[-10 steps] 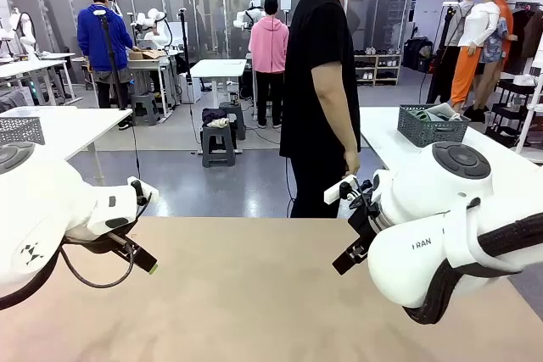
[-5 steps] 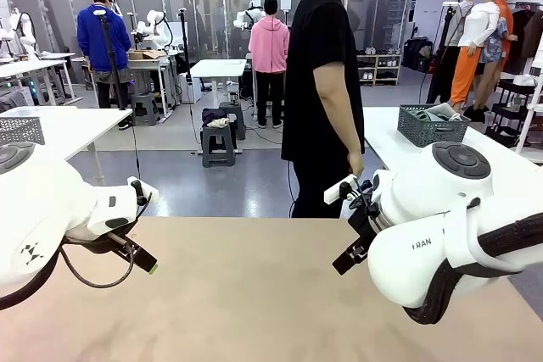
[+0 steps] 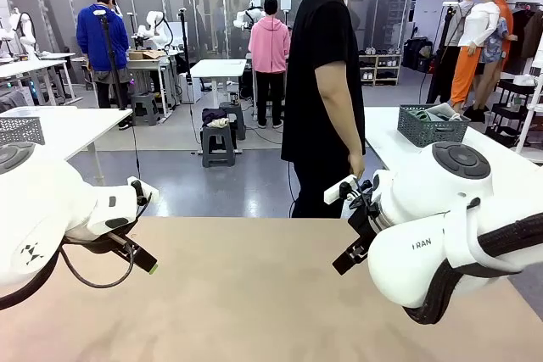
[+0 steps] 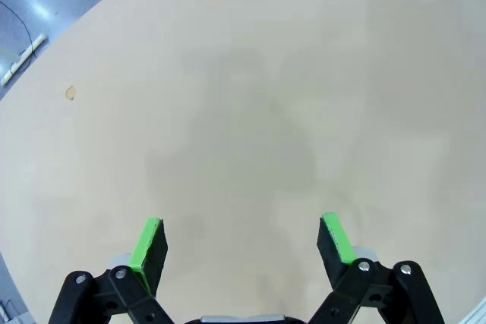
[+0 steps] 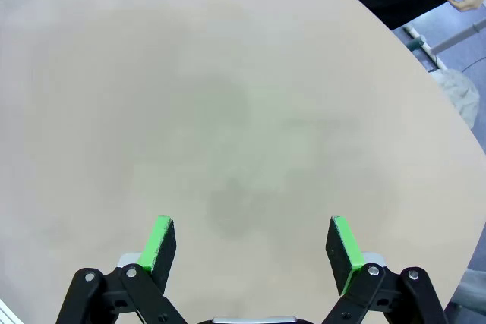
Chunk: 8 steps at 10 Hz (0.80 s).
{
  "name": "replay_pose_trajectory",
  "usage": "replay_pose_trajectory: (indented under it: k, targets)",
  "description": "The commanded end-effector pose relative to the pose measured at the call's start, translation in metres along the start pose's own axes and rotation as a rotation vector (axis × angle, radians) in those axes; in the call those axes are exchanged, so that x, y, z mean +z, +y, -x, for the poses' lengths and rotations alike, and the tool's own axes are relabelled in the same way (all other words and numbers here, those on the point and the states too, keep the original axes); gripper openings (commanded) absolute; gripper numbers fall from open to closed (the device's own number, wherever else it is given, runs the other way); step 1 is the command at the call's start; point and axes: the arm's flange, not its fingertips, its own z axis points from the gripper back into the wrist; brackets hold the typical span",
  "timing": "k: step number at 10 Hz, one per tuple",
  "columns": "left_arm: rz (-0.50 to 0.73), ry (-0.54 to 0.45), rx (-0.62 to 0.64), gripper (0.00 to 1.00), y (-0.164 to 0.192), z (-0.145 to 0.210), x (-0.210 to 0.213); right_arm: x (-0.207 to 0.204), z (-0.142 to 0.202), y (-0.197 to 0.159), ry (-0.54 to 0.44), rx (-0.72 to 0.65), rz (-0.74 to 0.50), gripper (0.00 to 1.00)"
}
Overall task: Fold the towels and place them in the basket.
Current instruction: When a person lays out a Towel with hook on the table, fold it in half twice.
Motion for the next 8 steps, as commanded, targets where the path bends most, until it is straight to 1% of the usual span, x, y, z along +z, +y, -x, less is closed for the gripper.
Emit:
replay_pose_trajectory:
  k: [1,2,4,6,8]
  targets:
    - [0.031,-0.036,-0.039,1.00,0.007,0.000,0.017,0.010,0.004,-0.005,0.003,0.021,-0.047,1.00]
    - [0.042,-0.058,-0.065,1.00,0.013,-0.001,0.031,0.020,0.005,-0.012,-0.008,0.030,-0.070,1.00]
    - [0.086,-0.094,-0.135,1.00,0.029,-0.008,0.071,0.062,0.005,-0.033,-0.036,0.046,-0.068,1.00]
    - [0.116,-0.114,-0.193,1.00,0.052,-0.009,0.121,0.124,0.007,-0.055,-0.083,0.064,-0.042,1.00]
    - [0.112,-0.140,-0.240,1.00,0.069,-0.003,0.184,0.199,0.013,-0.070,-0.162,0.066,-0.016,1.00]
